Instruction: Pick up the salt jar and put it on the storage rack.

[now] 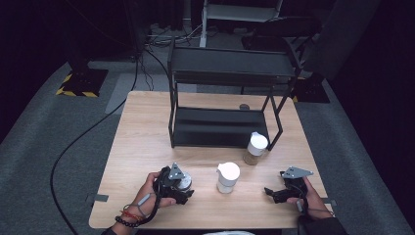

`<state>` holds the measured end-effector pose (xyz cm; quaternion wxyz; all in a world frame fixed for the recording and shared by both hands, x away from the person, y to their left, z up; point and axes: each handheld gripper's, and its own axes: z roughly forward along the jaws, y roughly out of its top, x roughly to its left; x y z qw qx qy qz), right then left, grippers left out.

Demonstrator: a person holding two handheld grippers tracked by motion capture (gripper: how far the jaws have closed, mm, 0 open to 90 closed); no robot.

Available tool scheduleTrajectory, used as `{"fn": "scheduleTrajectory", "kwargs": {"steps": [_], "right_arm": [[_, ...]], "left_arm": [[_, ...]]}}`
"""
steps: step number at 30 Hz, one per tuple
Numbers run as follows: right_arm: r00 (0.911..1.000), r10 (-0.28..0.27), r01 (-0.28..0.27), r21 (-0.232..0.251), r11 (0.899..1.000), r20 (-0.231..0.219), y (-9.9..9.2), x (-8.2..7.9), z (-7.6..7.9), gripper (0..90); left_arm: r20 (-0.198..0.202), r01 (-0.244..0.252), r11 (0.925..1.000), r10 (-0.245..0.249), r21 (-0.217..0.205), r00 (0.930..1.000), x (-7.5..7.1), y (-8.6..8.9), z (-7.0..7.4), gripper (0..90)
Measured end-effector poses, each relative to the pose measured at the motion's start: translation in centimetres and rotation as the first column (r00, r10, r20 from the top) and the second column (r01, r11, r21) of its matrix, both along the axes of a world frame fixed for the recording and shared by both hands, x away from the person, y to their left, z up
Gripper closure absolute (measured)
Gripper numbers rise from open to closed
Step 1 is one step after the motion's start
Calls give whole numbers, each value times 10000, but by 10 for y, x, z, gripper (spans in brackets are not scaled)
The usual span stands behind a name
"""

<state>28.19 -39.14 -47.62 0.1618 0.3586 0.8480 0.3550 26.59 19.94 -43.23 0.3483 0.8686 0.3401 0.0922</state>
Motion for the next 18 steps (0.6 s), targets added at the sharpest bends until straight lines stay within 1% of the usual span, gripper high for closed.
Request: {"fn": "scheduleTrajectory", "kwargs": {"steps": [1,4,10,12,17,18], "right_arm": [[10000,-5,5,1,10000,-6,0,0,0,0],[10000,-9,9,0,10000,-4,0,0,0,0],[10000,-20,20,0,10000,-5,0,0,0,0],[10000,-23,23,0,10000,-6,0,0,0,0],[10000,-23,23,-1,10000,-5,0,0,0,0],[10000,-25,25,0,10000,-7,0,0,0,0]], "left_arm": [[60,40,10000,-40,46,10000,-1,-1,0,279],[98,78,9999,-79,131,9999,-1,-2,1,286],[347,173,9989,-188,430,9992,-4,-6,3,298],[424,208,9987,-228,465,9988,-5,-6,3,300],[478,186,9989,-207,426,9986,-6,-6,2,302],[486,202,9987,-225,471,9986,-6,-7,3,302]]}}
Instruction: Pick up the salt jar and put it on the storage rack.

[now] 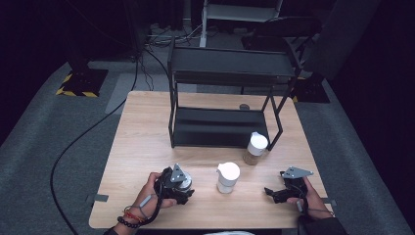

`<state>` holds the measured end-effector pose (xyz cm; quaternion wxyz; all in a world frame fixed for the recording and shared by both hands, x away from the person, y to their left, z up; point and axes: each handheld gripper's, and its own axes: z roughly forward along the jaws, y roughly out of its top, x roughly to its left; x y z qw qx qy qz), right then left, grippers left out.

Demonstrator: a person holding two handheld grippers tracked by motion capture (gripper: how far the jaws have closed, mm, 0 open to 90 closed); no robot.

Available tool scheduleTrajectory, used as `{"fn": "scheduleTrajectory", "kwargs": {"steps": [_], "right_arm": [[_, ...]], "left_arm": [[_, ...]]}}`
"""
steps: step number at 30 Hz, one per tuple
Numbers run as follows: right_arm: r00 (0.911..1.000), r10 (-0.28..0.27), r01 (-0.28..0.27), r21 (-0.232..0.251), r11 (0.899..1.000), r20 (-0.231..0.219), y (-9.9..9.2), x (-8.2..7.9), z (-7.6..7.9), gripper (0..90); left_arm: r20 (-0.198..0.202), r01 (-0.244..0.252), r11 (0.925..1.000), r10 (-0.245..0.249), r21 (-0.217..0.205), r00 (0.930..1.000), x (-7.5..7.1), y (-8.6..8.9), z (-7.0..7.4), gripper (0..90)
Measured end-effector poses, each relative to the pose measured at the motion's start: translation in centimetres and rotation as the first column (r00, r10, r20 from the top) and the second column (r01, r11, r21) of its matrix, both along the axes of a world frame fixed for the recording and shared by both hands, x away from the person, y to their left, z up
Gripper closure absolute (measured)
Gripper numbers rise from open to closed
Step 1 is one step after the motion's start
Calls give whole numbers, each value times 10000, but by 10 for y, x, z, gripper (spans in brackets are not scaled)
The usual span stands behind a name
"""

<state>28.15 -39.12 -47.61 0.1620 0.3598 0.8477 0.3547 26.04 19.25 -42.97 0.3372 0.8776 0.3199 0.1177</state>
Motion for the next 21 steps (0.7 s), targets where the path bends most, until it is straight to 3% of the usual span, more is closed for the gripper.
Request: {"fn": "scheduleTrajectory", "kwargs": {"steps": [21], "right_arm": [[10000,9,-9,-5,10000,4,0,0,0,0]], "left_arm": [[-25,-160,9998,160,116,9999,5,-8,8,302]]}}
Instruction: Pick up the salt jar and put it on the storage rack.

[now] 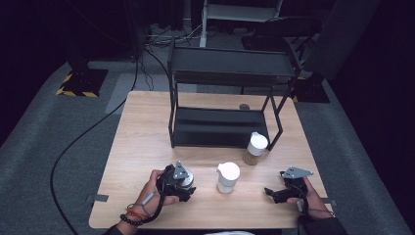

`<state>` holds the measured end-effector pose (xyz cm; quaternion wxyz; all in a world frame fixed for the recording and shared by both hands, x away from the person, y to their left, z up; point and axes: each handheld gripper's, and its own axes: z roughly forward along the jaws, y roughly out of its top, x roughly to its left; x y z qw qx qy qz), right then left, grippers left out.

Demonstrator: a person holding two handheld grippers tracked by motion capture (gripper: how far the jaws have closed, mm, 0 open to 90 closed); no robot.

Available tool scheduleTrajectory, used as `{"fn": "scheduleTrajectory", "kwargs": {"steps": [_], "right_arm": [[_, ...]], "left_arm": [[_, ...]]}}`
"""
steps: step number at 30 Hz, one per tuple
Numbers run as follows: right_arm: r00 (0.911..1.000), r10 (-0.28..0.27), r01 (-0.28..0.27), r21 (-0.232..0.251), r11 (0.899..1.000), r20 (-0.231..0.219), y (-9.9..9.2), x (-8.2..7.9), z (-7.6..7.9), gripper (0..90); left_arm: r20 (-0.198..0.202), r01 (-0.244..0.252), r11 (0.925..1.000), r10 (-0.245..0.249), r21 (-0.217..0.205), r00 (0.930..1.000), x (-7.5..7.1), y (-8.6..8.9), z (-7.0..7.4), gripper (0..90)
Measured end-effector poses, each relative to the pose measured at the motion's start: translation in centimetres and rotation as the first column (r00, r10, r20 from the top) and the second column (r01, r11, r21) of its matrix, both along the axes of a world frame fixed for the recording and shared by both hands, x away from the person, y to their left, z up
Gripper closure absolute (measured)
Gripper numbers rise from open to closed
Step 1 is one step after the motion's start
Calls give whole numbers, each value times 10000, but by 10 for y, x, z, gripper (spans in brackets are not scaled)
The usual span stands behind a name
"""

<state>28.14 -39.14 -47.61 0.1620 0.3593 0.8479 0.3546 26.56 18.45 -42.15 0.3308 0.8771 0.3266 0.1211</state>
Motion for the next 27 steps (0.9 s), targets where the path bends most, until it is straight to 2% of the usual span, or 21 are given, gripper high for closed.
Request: {"fn": "scheduleTrajectory", "kwargs": {"steps": [6,11,27], "right_arm": [[10000,-6,6,0,10000,-1,0,0,0,0],[10000,-6,6,-1,10000,0,0,0,0,0],[10000,9,-9,-3,10000,3,0,0,0,0]], "left_arm": [[0,-224,9997,224,49,9997,2,-3,3,303],[49,-360,9993,360,-80,9993,5,-5,7,303],[186,-654,9979,654,8,9977,29,-18,18,303]]}}
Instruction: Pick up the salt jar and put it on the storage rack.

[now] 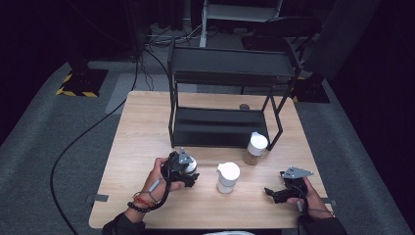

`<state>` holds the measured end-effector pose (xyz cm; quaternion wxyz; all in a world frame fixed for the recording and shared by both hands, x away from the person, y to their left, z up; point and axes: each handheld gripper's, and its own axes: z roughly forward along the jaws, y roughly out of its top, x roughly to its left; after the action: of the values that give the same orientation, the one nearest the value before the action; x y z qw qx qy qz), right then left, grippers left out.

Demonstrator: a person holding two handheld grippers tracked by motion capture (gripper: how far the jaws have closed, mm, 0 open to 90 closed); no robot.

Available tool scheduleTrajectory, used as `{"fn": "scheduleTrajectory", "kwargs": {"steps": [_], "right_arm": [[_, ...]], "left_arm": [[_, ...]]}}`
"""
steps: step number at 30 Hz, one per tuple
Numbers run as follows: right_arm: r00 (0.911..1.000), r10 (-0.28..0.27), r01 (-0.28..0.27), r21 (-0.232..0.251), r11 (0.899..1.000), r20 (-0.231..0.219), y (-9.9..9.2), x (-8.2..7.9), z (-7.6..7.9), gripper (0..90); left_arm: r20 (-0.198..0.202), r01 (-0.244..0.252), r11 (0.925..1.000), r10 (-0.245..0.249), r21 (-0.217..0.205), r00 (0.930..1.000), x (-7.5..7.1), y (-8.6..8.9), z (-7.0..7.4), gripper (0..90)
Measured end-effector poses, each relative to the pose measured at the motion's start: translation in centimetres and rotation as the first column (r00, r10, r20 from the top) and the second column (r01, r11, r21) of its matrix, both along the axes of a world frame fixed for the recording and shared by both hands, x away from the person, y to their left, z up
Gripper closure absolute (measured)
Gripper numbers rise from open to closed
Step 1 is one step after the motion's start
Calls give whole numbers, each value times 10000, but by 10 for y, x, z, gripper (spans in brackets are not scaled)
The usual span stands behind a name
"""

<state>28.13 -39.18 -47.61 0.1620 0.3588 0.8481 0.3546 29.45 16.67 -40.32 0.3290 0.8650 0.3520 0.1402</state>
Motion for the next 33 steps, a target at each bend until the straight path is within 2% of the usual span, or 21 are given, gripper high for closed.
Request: {"fn": "scheduleTrajectory", "kwargs": {"steps": [11,33], "right_arm": [[10000,1,-1,0,10000,0,0,0,0,0],[10000,7,-7,0,10000,0,0,0,0,0]], "left_arm": [[138,-144,9998,143,102,9998,20,-14,11,303],[141,-980,9952,979,36,9951,64,-27,29,303]]}}
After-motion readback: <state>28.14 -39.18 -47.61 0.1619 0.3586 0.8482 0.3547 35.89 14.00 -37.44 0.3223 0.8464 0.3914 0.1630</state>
